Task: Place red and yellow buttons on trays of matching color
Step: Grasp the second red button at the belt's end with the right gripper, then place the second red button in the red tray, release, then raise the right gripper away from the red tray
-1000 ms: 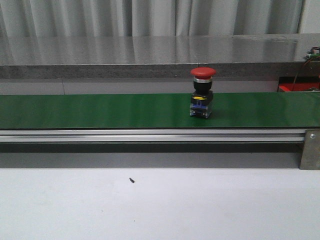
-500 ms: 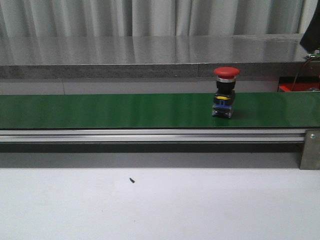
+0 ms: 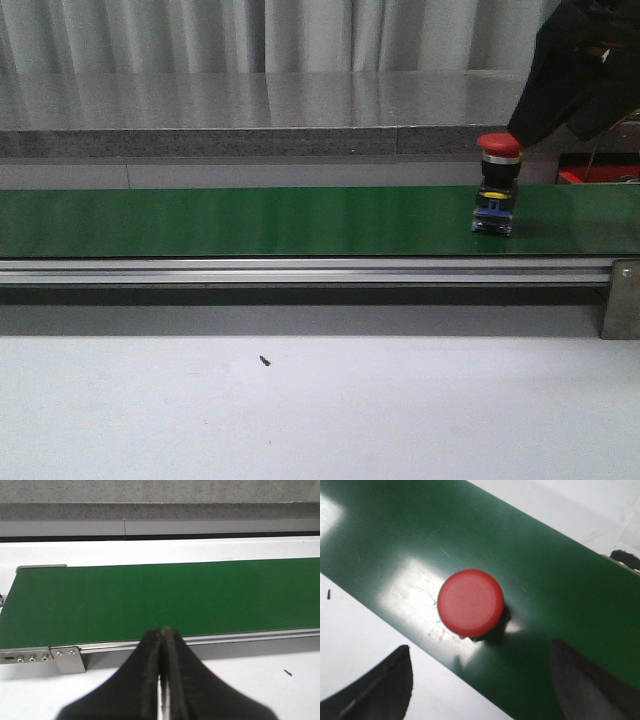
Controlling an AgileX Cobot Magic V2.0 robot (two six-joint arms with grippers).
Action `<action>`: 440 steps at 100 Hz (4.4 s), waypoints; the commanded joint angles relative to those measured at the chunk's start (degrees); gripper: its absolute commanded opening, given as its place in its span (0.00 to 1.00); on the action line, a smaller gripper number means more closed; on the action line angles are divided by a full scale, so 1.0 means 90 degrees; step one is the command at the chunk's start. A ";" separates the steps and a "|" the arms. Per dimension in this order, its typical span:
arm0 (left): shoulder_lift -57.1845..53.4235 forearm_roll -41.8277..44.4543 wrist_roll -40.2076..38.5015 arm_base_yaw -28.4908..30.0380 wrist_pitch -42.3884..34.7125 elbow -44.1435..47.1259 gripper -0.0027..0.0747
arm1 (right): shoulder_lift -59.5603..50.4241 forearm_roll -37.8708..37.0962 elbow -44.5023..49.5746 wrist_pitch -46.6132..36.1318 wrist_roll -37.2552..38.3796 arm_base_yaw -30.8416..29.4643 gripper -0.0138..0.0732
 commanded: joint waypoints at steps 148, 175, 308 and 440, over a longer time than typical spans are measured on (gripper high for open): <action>-0.0001 -0.0125 -0.0001 -0.0047 -0.0440 -0.0169 0.01 | 0.1636 0.0074 -0.3520 -0.0294 0.0235 -0.2993 0.33; -0.0001 -0.0125 -0.0001 -0.0047 -0.0440 -0.0169 0.01 | 0.2898 0.0128 -0.4383 -0.0534 0.0235 -0.3252 0.33; -0.0001 -0.0125 -0.0001 -0.0047 -0.0440 -0.0169 0.01 | 0.3786 0.0703 -0.5009 -0.0178 0.0235 -0.3517 0.77; -0.0001 -0.0125 -0.0001 -0.0047 -0.0440 -0.0169 0.01 | -0.3224 0.0727 0.1503 -0.2032 -0.0395 -0.0972 0.68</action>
